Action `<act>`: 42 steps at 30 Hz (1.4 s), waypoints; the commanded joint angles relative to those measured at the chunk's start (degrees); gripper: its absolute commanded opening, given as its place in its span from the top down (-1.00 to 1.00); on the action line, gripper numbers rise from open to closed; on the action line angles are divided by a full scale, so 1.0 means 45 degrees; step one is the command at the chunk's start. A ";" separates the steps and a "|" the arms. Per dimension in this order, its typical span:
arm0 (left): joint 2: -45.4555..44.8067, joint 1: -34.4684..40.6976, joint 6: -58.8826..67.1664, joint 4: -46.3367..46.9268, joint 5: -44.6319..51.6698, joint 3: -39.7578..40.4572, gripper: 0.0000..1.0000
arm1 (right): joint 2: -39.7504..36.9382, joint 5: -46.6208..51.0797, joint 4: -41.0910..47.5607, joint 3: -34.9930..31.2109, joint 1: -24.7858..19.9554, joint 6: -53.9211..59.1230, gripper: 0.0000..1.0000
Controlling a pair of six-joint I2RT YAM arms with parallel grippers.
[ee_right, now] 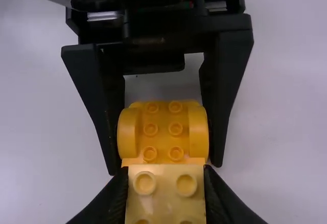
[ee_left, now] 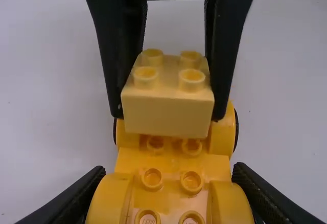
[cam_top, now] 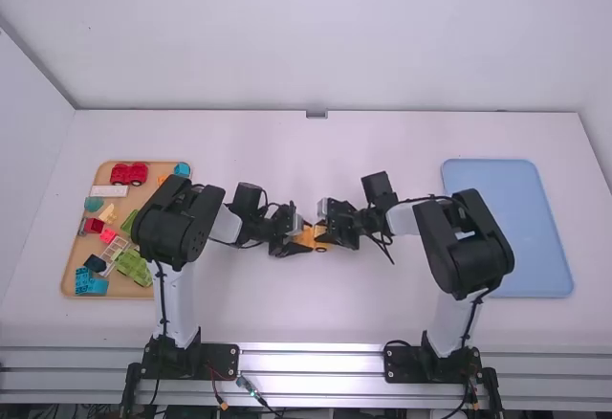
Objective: Assemble lego blocks to make yellow taxi
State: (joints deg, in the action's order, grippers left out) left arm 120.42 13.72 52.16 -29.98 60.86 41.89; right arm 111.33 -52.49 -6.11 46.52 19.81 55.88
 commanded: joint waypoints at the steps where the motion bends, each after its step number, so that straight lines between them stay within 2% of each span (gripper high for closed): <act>1: 0.0146 0.0039 0.0287 0.0107 -0.0102 0.0078 -0.02 | 0.0165 0.1273 0.0219 -0.0092 0.0476 -0.0092 0.54; 7: 0.0146 0.0039 0.0282 0.0185 -0.0107 0.0141 0.00 | 0.0165 0.2331 0.0117 -0.0092 0.0777 -0.0806 0.58; 15: 0.0146 0.0044 0.0277 0.0180 -0.0204 0.0131 0.05 | 0.0102 0.2297 0.0078 -0.0092 0.0656 -0.0797 0.66; 23: 0.0146 0.0024 -0.0053 0.0267 -0.0976 0.0131 0.05 | -0.1438 0.2506 0.1166 -0.0097 0.0690 -0.0272 0.67; 42: 0.0146 0.0024 -0.0049 0.0262 -0.0661 0.0131 0.02 | -0.0651 0.2540 0.0792 -0.0097 0.0855 -0.0413 0.66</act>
State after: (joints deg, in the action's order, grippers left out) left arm 120.42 13.74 51.70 -29.43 59.94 42.48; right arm 107.26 -41.30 -2.83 46.63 23.51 54.19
